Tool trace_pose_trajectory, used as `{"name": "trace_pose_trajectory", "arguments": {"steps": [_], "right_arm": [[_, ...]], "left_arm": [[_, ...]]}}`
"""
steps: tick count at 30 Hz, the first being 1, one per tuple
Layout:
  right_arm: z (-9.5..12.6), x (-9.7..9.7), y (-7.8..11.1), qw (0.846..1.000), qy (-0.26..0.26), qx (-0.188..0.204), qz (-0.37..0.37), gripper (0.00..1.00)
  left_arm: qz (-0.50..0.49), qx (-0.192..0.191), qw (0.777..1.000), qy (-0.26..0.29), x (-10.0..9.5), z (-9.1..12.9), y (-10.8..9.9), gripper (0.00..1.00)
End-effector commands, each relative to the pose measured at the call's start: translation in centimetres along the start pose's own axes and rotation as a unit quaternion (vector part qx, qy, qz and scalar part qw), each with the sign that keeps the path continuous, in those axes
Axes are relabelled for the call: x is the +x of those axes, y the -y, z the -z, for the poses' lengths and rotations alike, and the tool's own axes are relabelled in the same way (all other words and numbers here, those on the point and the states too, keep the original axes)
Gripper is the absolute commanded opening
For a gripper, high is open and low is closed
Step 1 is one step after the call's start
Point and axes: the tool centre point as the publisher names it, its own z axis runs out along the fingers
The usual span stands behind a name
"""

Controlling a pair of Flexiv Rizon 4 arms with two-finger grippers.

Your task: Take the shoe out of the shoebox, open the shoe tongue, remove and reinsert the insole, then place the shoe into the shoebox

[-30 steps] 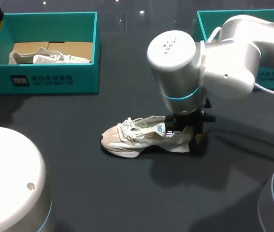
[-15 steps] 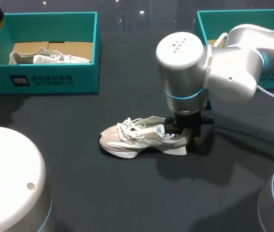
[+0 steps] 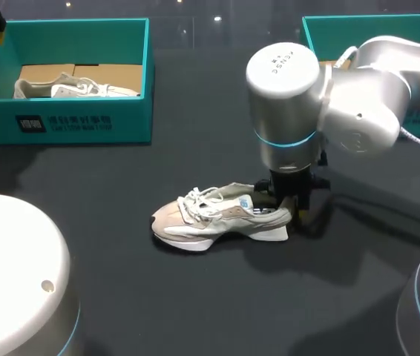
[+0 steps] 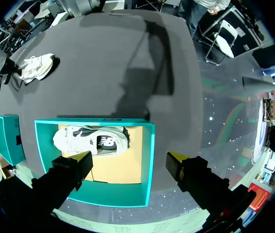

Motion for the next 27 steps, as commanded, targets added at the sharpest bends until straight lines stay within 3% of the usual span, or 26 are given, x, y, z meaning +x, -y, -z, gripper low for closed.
{"name": "trace_pose_trajectory", "arguments": {"steps": [1,15,17,18,19,20,27], "right_arm": [[0.0,0.3,-0.4,1.0,0.003,0.007,0.002,0.0],[-1.3,1.1,0.1,1.0,-0.016,0.018,0.009,0.0],[-1.1,1.2,0.2,1.0,-0.017,0.018,0.008,0.18],[-1.0,1.2,0.2,1.0,-0.017,0.019,0.008,0.39],[-0.9,1.1,0.2,1.0,-0.018,0.019,0.008,0.73],[-0.8,1.1,0.2,1.0,-0.018,0.019,0.008,1.0],[2.0,0.2,0.3,1.0,-0.017,0.018,0.006,1.0]], "left_arm": [[0.0,-0.001,1.0,-0.001,0.0,0.0,0.1,1.0],[0.0,-0.001,1.0,-0.001,0.0,0.0,0.1,1.0],[0.0,-0.001,1.0,-0.001,0.0,0.0,0.1,1.0],[0.0,-0.001,1.0,-0.001,0.0,0.0,0.1,1.0],[0.0,-0.001,1.0,-0.001,0.0,0.0,0.1,1.0],[0.0,-0.001,1.0,-0.001,0.0,0.0,0.1,1.0],[0.0,-0.001,1.0,-0.001,0.0,0.0,0.1,1.0]]}}
